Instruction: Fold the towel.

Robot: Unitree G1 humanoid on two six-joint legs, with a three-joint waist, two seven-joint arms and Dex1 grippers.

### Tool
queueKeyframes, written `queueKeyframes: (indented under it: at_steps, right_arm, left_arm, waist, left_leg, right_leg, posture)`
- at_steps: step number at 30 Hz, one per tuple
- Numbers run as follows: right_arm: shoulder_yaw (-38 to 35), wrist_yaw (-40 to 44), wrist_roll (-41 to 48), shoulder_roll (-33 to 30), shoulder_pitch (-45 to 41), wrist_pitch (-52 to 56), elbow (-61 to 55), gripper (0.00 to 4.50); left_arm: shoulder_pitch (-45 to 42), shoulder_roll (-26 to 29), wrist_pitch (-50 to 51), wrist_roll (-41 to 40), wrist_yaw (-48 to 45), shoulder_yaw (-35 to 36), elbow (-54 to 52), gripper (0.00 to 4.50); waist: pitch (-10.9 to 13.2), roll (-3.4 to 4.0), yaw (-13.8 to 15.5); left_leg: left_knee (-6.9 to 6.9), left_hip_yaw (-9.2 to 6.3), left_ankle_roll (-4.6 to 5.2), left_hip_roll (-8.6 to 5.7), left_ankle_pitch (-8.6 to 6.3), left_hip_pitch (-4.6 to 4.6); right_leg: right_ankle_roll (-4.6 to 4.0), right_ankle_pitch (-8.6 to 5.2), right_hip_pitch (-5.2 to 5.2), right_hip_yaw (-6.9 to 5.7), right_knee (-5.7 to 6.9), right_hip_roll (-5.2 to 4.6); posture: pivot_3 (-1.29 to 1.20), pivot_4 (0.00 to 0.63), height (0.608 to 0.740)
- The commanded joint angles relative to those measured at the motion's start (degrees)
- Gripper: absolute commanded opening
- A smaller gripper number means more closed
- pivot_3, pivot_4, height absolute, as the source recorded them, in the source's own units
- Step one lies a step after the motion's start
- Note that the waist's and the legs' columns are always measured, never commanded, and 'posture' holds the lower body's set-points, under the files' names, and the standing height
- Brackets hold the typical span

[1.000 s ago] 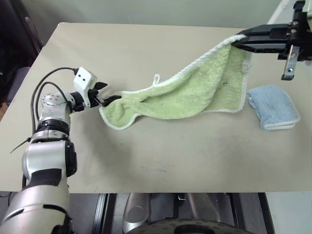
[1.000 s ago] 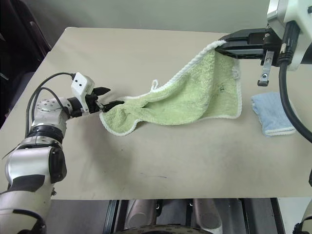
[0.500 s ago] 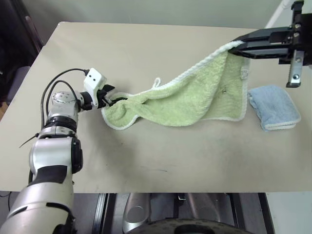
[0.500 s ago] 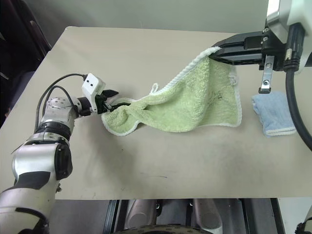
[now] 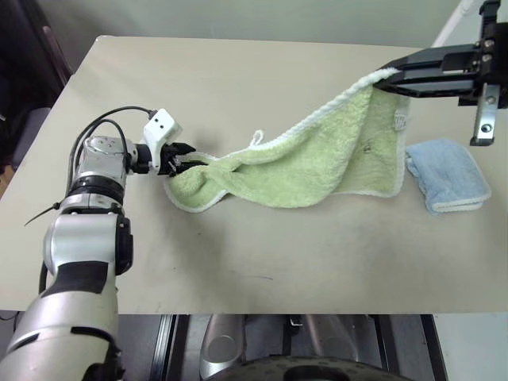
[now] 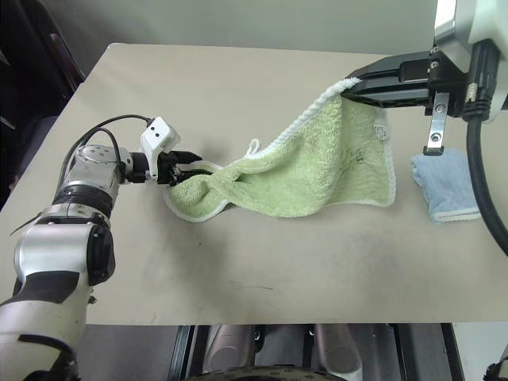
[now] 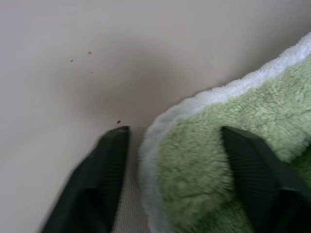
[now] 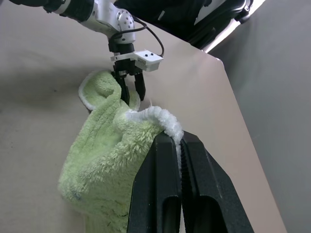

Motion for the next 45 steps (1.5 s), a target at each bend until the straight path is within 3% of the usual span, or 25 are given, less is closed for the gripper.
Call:
queueKeyframes:
  at_steps: [1, 6, 16, 21, 27, 32, 38, 41, 45]
  right_arm:
    - [-2.63, -0.80, 0.73, -1.09, -0.30, -0.51, -1.15, 0.00]
    - [-2.87, -1.16, 0.86, -0.91, 0.52, -1.03, -1.31, 0.00]
    - [-3.86, -2.33, 0.63, -0.72, 2.46, -2.23, -0.47, 0.00]
    - [-5.39, -5.39, -1.46, 0.57, 4.03, -4.58, 6.34, 0.00]
    - [-2.56, -10.98, -9.91, 4.99, 1.18, -13.00, 20.65, 0.00]
    - [1.65, -15.27, -18.73, 11.54, -4.56, -23.67, 36.99, 0.00]
    - [3.95, -25.84, -28.14, 19.89, -19.07, -38.07, 63.93, 0.00]
    - [3.40, -27.92, -29.78, 22.07, -22.82, -44.30, 72.61, 0.00]
    - [2.78, -19.63, -27.31, 21.76, -18.94, -46.60, 70.32, 0.00]
  left_arm:
    - [0.27, 0.13, 2.47, 0.46, -2.49, -0.24, 0.84, 1.76]
    - [-0.47, 0.34, 4.47, -1.64, -2.96, 2.48, 0.64, 0.01]
    - [-2.38, 1.50, 7.37, -9.60, -1.52, 11.37, -0.27, 0.01]
    - [-5.56, 2.34, 5.65, -15.70, 6.29, 19.01, -0.73, 0.01]
    - [-9.27, 3.40, 0.67, -19.06, 16.74, 24.28, -0.55, 0.01]
    - [-12.68, 3.91, -4.05, -20.69, 23.51, 27.24, -0.51, 0.01]
    - [-14.89, 4.48, -8.29, -19.50, 27.68, 26.85, -0.22, 0.01]
    - [-15.02, 5.21, -9.98, -20.96, 24.22, 27.80, -0.70, 0.01]
    - [-11.30, 7.75, -8.59, -22.09, 11.25, 27.36, -1.63, 0.01]
  waist:
    - [0.00, 0.00, 0.00]
    - [0.00, 0.00, 0.00]
    - [0.00, 0.00, 0.00]
    - [0.00, -0.01, 0.00]
    - [0.01, 0.01, -0.33]
    - [0.01, -0.01, -0.78]
    - [0.10, 0.10, -1.29]
    - [0.12, 0.08, -1.38]
    - [0.13, 0.08, -1.58]
  left_leg:
    - [0.00, 0.00, 0.00, 0.00, 0.00, 0.00]
    - [0.01, 0.01, 0.00, 0.00, 0.00, 0.00]
    - [0.27, -0.01, 0.00, 0.02, 0.00, -0.26]
    - [0.74, -0.05, 0.03, 0.01, -0.03, -0.34]
    - [0.85, 0.00, 0.04, 0.02, -0.03, -0.33]
    - [0.90, 0.07, 0.04, 0.02, -0.03, -0.40]
    - [1.04, 0.47, 0.02, 0.03, -0.04, -0.68]
    - [1.09, 0.39, -0.03, 0.15, -0.01, -1.25]
    - [1.21, 0.36, -0.11, 0.14, -0.04, -1.56]
  right_leg:
    - [0.01, 0.00, 0.00, 0.01, 0.00, 0.00]
    - [0.01, 0.00, -0.01, 0.00, 0.02, 0.00]
    - [0.17, 0.16, -0.28, 0.00, 0.35, 0.00]
    - [0.15, 0.07, -0.34, -0.01, 0.79, -0.01]
    - [0.55, -0.07, -0.41, 0.04, 0.94, -0.03]
    - [0.13, 0.26, -0.58, -0.02, 1.07, -0.01]
    - [-0.02, 0.08, -1.36, 0.11, 1.86, -0.35]
    - [-0.17, 0.09, -1.97, 0.05, 2.09, -0.37]
    - [-0.29, 0.13, -2.34, -0.05, 2.24, -0.34]
  posture:
    - [0.00, 0.150, 0.697]
    - [0.00, 0.150, 0.697]
    - [0.00, 0.150, 0.697]
    - [0.00, 0.150, 0.697]
    - [0.00, 0.150, 0.697]
    - [0.00, 0.150, 0.697]
    - [0.00, 0.150, 0.697]
    - [0.00, 0.150, 0.697]
    - [0.00, 0.150, 0.697]
